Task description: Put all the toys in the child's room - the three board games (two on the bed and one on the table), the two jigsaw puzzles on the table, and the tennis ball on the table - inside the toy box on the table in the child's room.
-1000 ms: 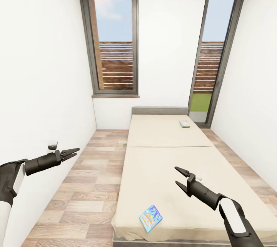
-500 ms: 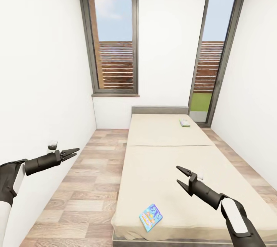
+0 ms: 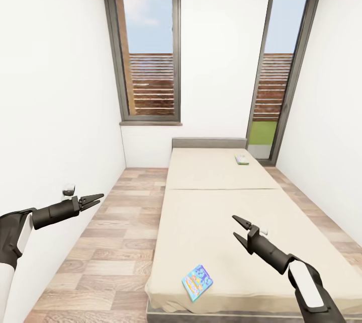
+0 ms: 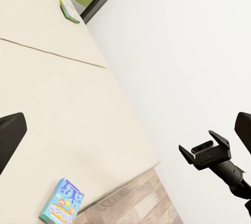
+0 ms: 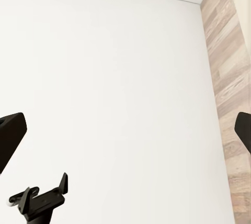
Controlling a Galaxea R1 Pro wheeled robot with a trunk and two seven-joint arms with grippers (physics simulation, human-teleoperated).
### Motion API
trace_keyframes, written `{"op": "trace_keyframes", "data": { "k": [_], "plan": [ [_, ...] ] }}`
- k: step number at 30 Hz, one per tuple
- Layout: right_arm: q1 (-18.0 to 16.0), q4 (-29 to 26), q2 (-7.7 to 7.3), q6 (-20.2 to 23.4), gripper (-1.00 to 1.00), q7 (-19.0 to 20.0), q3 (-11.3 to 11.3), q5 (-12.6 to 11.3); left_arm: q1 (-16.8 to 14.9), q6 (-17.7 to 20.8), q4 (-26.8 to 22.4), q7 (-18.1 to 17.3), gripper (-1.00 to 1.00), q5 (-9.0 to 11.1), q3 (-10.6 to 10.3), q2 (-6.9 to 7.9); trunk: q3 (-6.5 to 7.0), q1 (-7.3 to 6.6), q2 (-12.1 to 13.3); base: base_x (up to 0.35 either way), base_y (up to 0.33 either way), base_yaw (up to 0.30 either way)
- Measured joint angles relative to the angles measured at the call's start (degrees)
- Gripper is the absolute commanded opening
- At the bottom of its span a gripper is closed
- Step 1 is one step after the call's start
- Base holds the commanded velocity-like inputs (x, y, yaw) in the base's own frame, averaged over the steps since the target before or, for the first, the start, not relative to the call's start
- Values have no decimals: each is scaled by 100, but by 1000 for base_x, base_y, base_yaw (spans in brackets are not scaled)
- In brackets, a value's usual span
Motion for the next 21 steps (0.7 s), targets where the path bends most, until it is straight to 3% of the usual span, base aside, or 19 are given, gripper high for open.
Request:
{"op": "trace_keyframes", "data": {
  "k": [21],
  "plan": [
    [1,274,94,-45,100,-105,-10,-7,0,-4,0,13,100,0,0,-3,-378,462,-843,0,0,0]
  ]
}}
